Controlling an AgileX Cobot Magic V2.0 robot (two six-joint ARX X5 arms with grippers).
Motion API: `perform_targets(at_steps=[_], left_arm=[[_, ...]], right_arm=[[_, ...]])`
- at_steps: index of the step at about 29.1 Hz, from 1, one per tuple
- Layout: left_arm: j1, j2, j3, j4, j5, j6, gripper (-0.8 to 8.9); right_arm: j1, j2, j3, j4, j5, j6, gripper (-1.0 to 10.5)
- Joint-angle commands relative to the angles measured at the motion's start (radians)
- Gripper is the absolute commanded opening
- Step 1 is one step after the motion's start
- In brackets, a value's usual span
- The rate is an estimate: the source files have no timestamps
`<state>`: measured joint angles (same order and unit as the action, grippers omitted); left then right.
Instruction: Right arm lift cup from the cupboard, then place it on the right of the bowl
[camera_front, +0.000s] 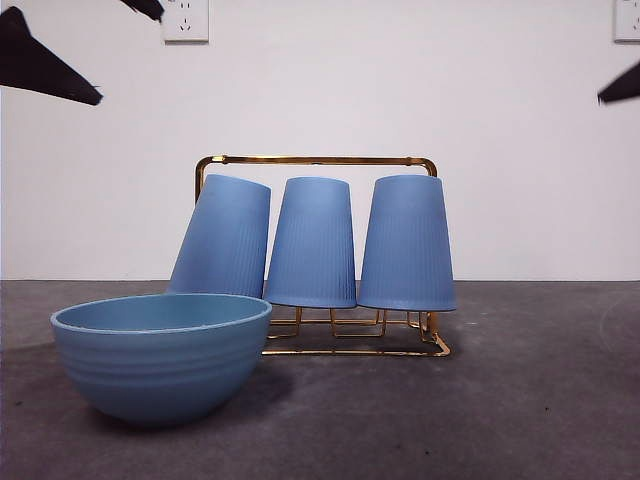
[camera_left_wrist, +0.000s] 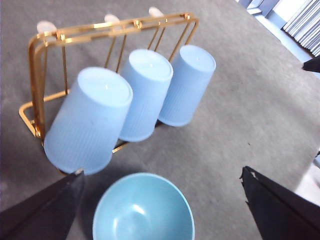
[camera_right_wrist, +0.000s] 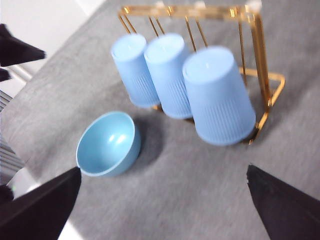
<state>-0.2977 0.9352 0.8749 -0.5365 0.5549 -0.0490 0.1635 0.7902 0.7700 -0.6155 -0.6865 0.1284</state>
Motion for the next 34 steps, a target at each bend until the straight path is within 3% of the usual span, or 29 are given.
perform_targets(at_steps=[1,12,25,34], left_arm=[[-0.003,-0.016,0.031,-0.024,0.006,-0.014,5.0],[-0.004,-0.075,0.032,-0.123,0.007,-0.014,5.0],[-0.004,-0.121,0.032,-0.154,0.007,-0.016,5.0],[-0.004,-0.121,0.032,-0.154,0.007,-0.019,4.99]], right_arm=[[0.028,0.068,0.045,-0.029,0.008,0.021,5.4],[0.218,0.44,0.408,-0.243,0.259,-0.001,5.4],[0.327,0.936,0.944,-0.539,0.527,-0.042,5.4],[0.332,1.098,0.999,-0.529,0.564,-0.035,5.4]])
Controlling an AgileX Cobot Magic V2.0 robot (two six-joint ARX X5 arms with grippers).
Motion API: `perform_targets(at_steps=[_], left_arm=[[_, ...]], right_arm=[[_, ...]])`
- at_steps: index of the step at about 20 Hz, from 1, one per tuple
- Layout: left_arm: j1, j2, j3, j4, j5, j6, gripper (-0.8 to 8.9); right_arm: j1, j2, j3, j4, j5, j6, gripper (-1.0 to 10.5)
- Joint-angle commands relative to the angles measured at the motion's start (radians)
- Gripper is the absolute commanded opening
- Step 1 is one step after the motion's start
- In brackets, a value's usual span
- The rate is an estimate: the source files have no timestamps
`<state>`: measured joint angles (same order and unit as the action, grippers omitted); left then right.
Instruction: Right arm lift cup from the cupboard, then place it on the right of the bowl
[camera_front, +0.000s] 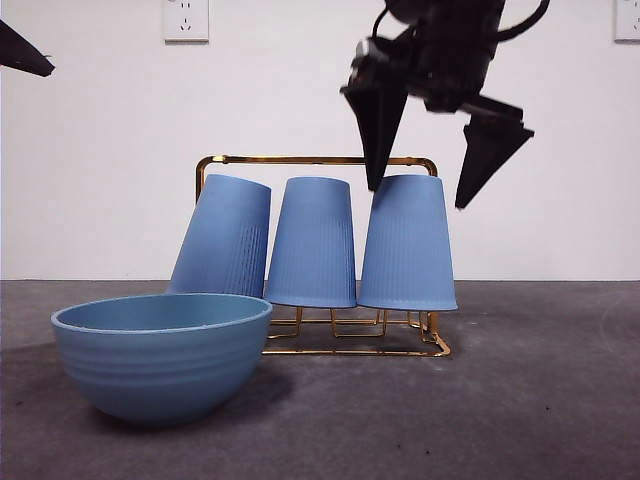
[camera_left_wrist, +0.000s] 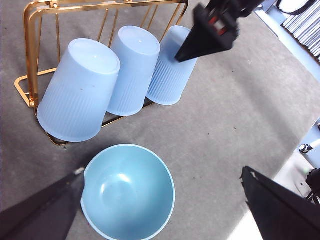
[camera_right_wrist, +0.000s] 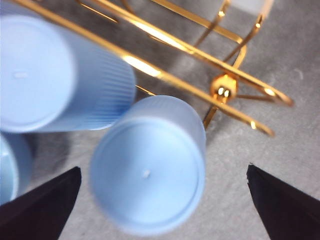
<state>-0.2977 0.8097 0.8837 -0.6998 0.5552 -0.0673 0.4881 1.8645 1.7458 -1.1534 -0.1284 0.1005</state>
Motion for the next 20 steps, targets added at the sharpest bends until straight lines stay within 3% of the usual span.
perform_targets(at_steps=[1,4,11,20], left_arm=[[-0.004,0.004,0.023,0.009,0.006,0.0,5.0],[-0.004,0.004,0.023,0.01,0.006,-0.001,5.0],[-0.004,0.004,0.023,0.007,0.006,-0.002,5.0],[-0.004,0.007,0.023,0.008,0.006,-0.001,4.99]], right_arm=[[0.007,0.026,0.023,0.009,0.006,-0.008,5.4],[0.014,0.032,0.023,0.015,0.005,-0.011,4.2],[0.028,0.038,0.023,0.008,0.006,-0.009,2.6],[0.028,-0.009,0.098,-0.042,0.039,-0.003,2.2]])
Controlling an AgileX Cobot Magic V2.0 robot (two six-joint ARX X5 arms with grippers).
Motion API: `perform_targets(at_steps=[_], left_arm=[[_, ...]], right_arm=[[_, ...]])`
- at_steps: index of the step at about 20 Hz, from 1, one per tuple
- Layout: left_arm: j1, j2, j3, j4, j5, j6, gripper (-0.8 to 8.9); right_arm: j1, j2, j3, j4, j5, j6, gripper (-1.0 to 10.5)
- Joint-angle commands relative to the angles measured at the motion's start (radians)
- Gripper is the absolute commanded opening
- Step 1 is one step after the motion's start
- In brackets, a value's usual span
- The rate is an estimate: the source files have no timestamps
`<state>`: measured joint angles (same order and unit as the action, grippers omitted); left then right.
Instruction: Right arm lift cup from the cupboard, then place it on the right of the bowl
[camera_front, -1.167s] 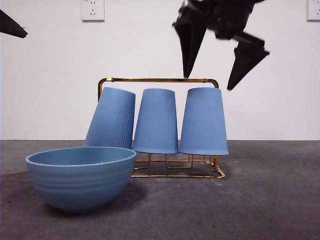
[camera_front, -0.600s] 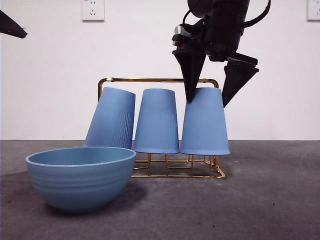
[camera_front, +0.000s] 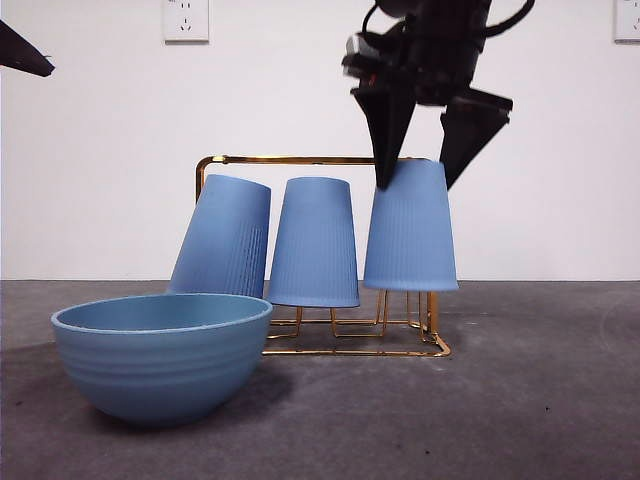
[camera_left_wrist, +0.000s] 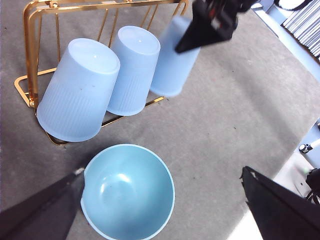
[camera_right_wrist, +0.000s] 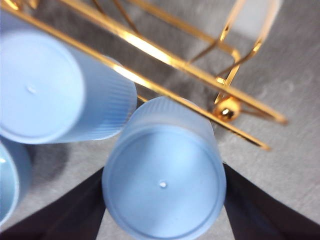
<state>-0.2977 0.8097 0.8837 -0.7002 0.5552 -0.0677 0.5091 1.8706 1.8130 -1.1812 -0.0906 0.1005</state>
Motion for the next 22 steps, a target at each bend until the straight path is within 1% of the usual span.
perform_targets(at_steps=[1,5,7,9,11,14,17,19,21,22], left_arm=[[-0.004,0.008,0.022,0.008,0.006,0.0,4.99],[-0.004,0.035,0.008,0.018,-0.01,-0.001,4.97],[-0.004,0.059,-0.007,0.02,-0.009,-0.004,4.96],[-0.007,0.088,-0.021,0.028,-0.006,-0.016,4.96],[-0.013,0.116,-0.037,0.057,0.022,-0.04,4.96],[-0.033,0.159,-0.078,0.131,0.102,-0.096,4.95],[-0.049,0.211,-0.09,0.159,0.126,-0.122,4.95],[-0.05,0.251,-0.09,0.18,0.211,-0.151,4.95],[-0.051,0.297,-0.091,0.212,0.281,-0.174,4.95],[-0.053,0.329,-0.091,0.229,0.328,-0.195,4.95]], right_arm=[[0.007,-0.032,0.033,-0.023,0.003,-0.003,2.2],[0.007,-0.12,0.033,-0.026,0.002,-0.003,2.1],[0.008,-0.159,0.032,-0.028,-0.017,-0.003,2.1],[0.009,-0.207,0.007,-0.026,-0.021,-0.003,2.1],[0.012,-0.258,-0.047,-0.019,-0.02,-0.003,2.1],[0.025,-0.382,-0.21,0.093,-0.025,-0.015,2.1],[0.036,-0.533,-0.411,0.237,-0.026,-0.015,2.1],[0.039,-0.639,-0.549,0.321,-0.045,-0.014,2.1],[0.039,-0.741,-0.681,0.391,-0.084,-0.014,2.1],[0.038,-0.798,-0.752,0.433,-0.117,-0.012,2.1]])
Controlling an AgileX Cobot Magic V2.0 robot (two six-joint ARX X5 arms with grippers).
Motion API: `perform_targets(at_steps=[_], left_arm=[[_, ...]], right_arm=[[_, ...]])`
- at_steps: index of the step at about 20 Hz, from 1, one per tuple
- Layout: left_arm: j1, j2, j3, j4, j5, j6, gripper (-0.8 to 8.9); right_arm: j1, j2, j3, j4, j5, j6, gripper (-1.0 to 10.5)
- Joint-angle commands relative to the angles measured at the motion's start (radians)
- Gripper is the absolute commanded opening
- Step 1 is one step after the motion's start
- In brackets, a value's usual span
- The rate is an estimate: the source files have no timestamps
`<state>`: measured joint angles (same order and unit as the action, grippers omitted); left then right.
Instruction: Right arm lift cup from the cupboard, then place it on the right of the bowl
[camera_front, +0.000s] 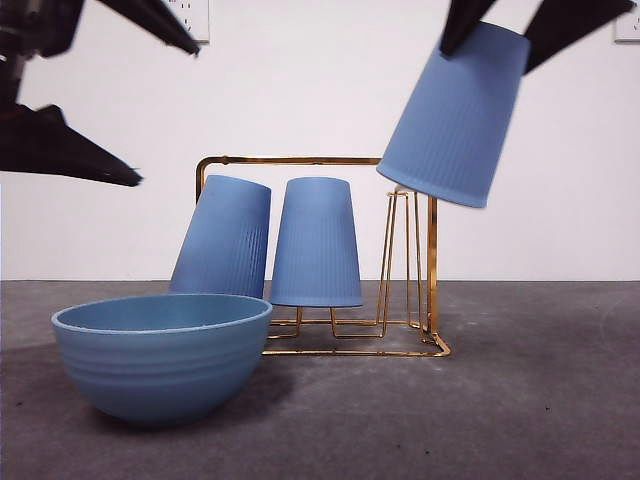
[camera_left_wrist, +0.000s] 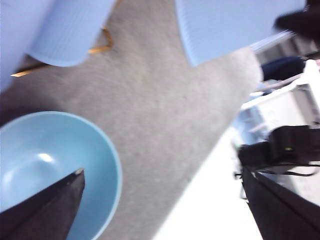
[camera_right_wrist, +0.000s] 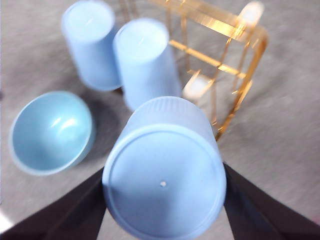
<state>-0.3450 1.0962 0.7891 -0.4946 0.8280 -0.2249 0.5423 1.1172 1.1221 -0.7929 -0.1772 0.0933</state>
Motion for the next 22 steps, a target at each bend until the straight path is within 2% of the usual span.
perform_targets(at_steps=[1,3,6,10,13,16,18,22], left_arm=[[-0.005,0.07,0.004,0.034,0.108,-0.054,4.95],[-0.008,0.135,0.004,0.072,0.22,-0.093,4.95],[-0.014,0.199,0.004,0.14,0.27,-0.158,4.95],[-0.015,0.256,0.004,0.238,0.328,-0.253,4.95],[-0.016,0.31,0.004,0.272,0.353,-0.296,4.95],[-0.016,0.337,0.004,0.333,0.353,-0.348,4.95],[-0.016,0.337,0.004,0.383,0.355,-0.389,4.93],[-0.018,0.337,0.004,0.42,0.355,-0.432,4.22]], right_arm=[[0.005,-0.089,-0.12,0.084,-0.068,0.006,2.1],[0.005,-0.185,-0.251,0.195,-0.16,0.06,2.1],[0.005,-0.283,-0.428,0.4,-0.263,0.192,2.1],[0.005,-0.314,-0.629,0.733,-0.341,0.393,2.1],[0.016,-0.297,-0.743,0.978,-0.357,0.526,2.1],[0.043,-0.27,-0.804,1.105,-0.356,0.592,2.1],[0.071,-0.24,-0.808,1.141,-0.345,0.602,2.1],[0.113,-0.142,-0.808,1.28,-0.346,0.644,2.1]])
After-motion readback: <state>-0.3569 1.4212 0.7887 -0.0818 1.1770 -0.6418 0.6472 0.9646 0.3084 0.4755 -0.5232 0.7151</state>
